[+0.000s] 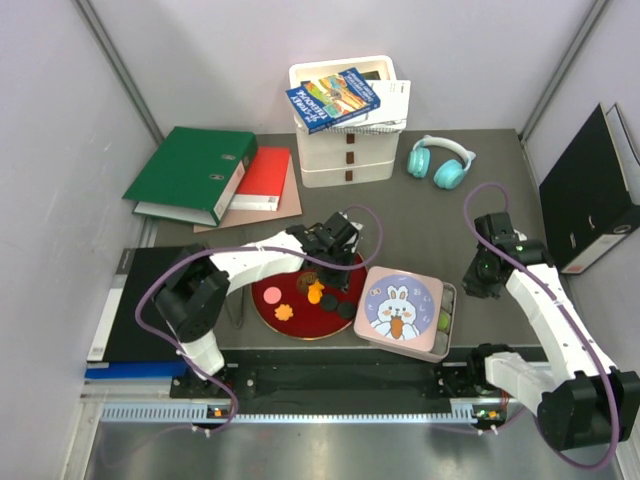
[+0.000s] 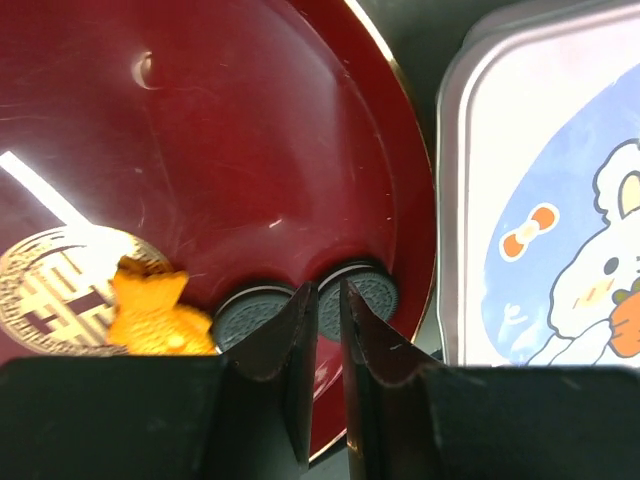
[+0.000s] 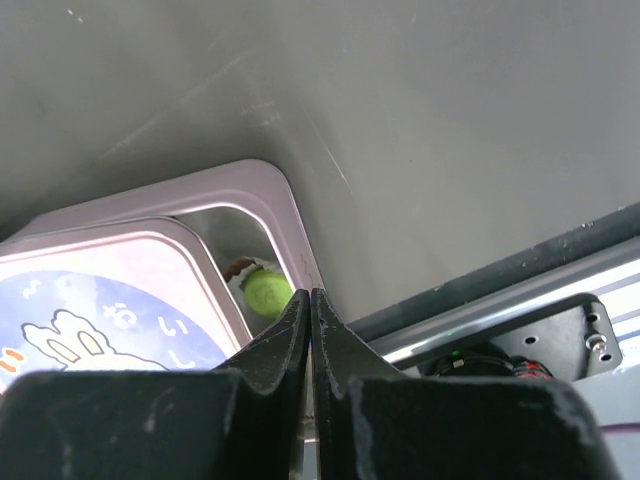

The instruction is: Pack the cookies

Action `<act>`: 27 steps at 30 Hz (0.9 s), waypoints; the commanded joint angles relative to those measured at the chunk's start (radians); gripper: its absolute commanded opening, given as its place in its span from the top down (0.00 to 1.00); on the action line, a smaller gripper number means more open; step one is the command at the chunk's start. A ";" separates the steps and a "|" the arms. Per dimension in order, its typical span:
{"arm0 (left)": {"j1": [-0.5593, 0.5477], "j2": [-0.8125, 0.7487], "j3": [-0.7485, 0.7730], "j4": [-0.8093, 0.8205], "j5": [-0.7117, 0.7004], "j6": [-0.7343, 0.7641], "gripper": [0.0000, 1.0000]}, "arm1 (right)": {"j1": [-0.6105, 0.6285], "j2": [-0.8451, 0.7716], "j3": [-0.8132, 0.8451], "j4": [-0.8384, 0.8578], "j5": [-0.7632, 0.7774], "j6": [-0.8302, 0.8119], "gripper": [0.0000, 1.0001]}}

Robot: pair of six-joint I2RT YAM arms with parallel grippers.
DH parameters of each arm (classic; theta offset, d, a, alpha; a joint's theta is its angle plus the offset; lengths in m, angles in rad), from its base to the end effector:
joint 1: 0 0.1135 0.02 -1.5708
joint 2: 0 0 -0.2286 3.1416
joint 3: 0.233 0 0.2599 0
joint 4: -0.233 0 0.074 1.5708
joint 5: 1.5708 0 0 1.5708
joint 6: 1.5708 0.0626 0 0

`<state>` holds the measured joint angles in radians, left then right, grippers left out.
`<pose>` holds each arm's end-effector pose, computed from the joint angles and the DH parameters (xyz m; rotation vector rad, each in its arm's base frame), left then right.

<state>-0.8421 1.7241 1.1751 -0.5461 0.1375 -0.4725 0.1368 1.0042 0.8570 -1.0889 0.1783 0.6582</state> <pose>0.2361 -0.2774 0.1377 0.5590 2.7367 -0.5659 0.2004 0.0164 0.2006 0.7530 2.6606 -0.0471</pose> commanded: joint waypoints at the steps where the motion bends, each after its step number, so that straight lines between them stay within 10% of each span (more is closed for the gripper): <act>1: -0.032 0.046 0.028 0.037 0.004 0.018 0.80 | 0.003 -0.007 0.024 -0.029 -0.010 0.029 0.99; 27: -0.109 0.097 0.101 0.118 0.145 0.028 0.81 | 0.003 0.013 -0.087 0.021 -0.094 0.090 0.99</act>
<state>-0.9409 1.8111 1.2385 -0.4702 0.2565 -0.4561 0.1364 1.0168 0.7731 -1.0969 0.0914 0.7345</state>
